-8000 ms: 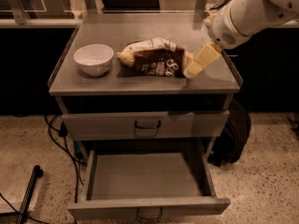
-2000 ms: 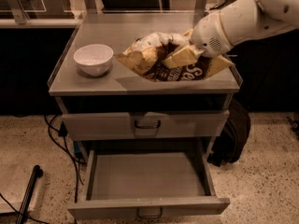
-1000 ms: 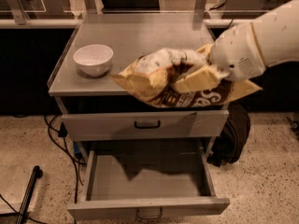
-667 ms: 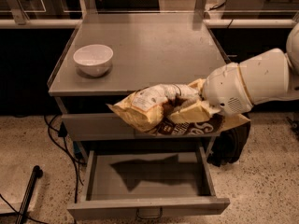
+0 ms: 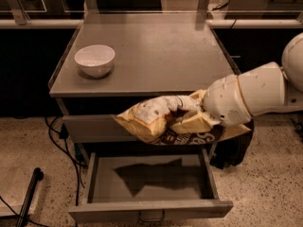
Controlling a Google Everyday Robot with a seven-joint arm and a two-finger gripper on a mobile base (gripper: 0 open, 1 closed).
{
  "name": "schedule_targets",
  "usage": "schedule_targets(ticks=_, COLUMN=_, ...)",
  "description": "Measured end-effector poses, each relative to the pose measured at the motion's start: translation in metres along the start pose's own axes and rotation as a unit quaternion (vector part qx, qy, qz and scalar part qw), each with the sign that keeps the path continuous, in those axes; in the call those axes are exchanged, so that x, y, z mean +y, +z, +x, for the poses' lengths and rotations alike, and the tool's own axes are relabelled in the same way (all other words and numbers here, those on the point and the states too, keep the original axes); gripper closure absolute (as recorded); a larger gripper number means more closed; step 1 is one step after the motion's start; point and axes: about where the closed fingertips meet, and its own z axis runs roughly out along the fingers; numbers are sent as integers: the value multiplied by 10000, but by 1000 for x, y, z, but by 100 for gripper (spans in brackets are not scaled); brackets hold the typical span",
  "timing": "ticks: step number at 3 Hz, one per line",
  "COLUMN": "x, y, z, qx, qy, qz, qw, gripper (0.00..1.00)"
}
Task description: Place brown chip bag into middle drawer
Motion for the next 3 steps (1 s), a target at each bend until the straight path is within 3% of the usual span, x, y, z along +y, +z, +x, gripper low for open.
schedule_targets(ticks=2, x=4, y=75, z=101, qx=-4, qy=26, qz=-90, qw=10000, gripper=100)
schedule_targets(ticks=3, x=15, y=131, z=181, qx=218, qy=347, qz=-223, qw=9989, gripper=100)
